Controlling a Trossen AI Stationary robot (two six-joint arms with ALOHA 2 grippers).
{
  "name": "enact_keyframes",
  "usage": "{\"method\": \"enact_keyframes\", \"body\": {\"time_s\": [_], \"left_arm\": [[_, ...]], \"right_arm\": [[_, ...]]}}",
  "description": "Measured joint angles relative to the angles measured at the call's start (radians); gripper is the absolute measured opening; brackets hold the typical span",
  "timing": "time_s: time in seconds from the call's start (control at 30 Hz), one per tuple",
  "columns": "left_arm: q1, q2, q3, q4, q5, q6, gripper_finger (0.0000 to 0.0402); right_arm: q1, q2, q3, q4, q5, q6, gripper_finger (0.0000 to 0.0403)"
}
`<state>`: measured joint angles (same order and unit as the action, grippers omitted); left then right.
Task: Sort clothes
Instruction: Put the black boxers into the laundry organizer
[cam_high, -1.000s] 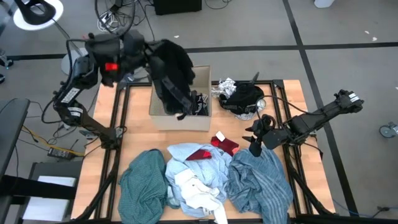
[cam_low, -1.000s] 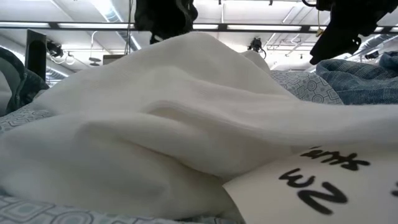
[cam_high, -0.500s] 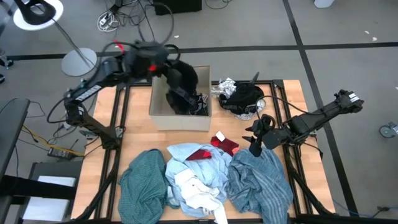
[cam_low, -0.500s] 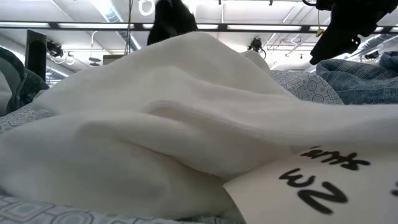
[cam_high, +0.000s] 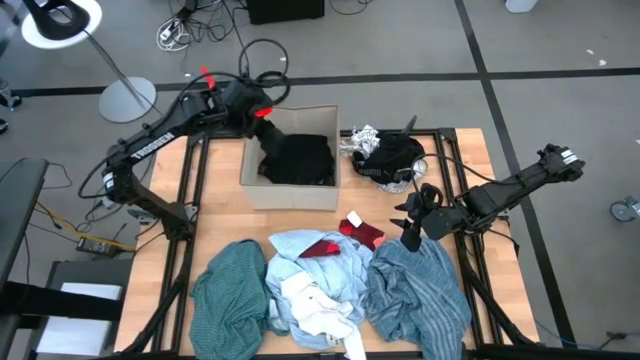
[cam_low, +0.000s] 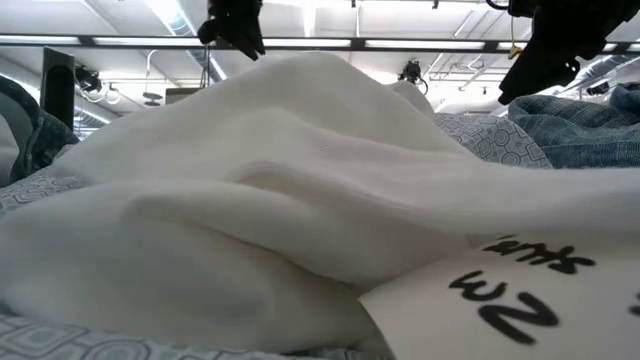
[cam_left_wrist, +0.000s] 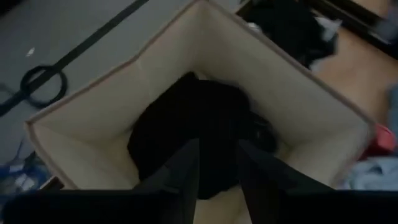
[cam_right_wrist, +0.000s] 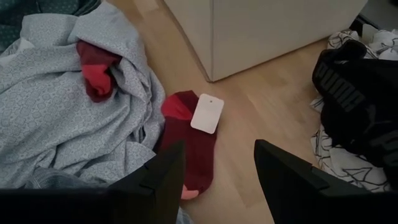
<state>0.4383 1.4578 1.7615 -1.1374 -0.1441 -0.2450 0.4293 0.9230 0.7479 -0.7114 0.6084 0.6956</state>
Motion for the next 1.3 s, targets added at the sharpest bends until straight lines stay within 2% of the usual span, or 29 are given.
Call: {"method": "enact_keyframes", "body": {"time_s": [0.13,0.27,0.37,0.5,0.57,0.8,0.9,1.03,1.3], "left_arm": [[-0.058,-0.008,0.001,-0.042,0.050,0.030,0.0113],[-0.133,-0.009,0.001,-0.075,0.045,0.030,0.0112],[-0.222,-0.017,0.000,-0.072,0.024,0.027,0.0112],[-0.357,-0.021,-0.002,-0.041,-0.057,0.003,0.0112],[-0.420,-0.022,-0.031,0.020,-0.092,-0.008,0.0112],[-0.538,-0.081,-0.317,0.213,-0.106,-0.116,0.0112],[-0.564,-0.099,-0.448,0.324,-0.075,-0.170,0.0112],[-0.598,-0.133,-0.587,0.468,-0.054,-0.217,0.0112],[-0.643,-0.206,-0.810,0.677,-0.017,-0.256,0.0112]], "right_arm": [[-0.020,0.000,0.000,0.023,0.034,-0.013,0.0193],[-0.077,0.002,0.000,0.088,0.048,-0.093,0.0193],[-0.131,0.002,0.000,0.131,0.005,-0.141,0.0193],[-0.193,0.002,0.000,0.168,-0.045,-0.175,0.0193],[-0.220,0.002,0.000,0.174,-0.051,-0.184,0.0193],[-0.342,0.007,0.000,0.214,-0.090,-0.291,0.0193],[-0.408,0.008,0.000,0.236,-0.145,-0.340,0.0193],[-0.524,0.021,0.000,0.209,-0.162,-0.360,0.0193],[-0.792,0.182,0.000,0.166,-0.307,-0.419,0.0193]]}}
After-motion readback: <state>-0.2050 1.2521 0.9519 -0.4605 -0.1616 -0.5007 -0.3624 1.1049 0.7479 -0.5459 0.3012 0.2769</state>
